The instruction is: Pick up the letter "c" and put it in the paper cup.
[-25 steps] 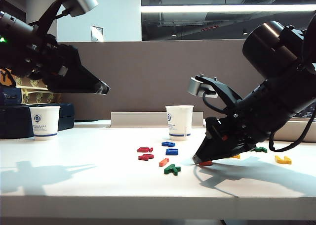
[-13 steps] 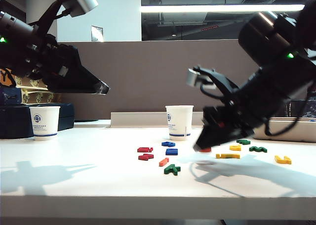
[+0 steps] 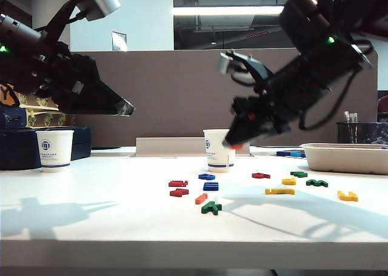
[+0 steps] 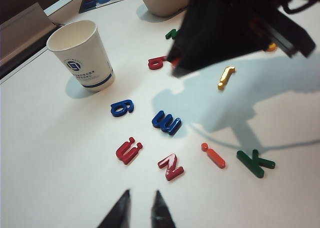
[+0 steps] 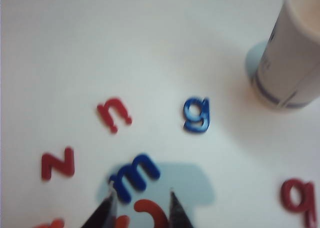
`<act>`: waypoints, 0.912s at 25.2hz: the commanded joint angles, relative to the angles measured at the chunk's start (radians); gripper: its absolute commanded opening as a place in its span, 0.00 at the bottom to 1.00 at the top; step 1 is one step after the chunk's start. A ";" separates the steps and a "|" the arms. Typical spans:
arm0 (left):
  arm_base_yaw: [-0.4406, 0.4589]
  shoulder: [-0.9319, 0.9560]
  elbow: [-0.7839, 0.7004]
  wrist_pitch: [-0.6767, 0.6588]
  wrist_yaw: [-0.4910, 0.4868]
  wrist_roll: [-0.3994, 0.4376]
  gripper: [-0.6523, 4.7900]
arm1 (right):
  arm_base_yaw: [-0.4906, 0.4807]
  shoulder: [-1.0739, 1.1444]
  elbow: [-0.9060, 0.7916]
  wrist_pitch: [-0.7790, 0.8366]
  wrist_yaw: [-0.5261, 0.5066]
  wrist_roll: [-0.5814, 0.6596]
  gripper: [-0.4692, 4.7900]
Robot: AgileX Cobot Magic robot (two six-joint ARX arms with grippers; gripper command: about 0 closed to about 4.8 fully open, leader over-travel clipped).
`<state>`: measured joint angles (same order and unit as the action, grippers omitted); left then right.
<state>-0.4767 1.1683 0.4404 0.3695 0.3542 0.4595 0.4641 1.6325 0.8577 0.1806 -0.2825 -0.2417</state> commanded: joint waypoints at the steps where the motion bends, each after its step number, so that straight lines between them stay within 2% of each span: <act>1: 0.000 -0.002 0.006 0.006 -0.003 0.004 0.22 | 0.001 -0.007 0.053 0.003 0.008 -0.018 0.30; 11: 0.000 -0.002 0.006 0.006 -0.003 0.004 0.22 | -0.006 -0.001 0.197 0.003 0.075 -0.086 0.30; 23: 0.000 -0.002 0.006 0.006 -0.002 0.004 0.22 | -0.060 0.010 0.225 0.034 0.087 -0.126 0.30</act>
<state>-0.4767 1.1683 0.4404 0.3695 0.3531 0.4595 0.4076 1.6398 1.0698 0.1814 -0.1944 -0.3649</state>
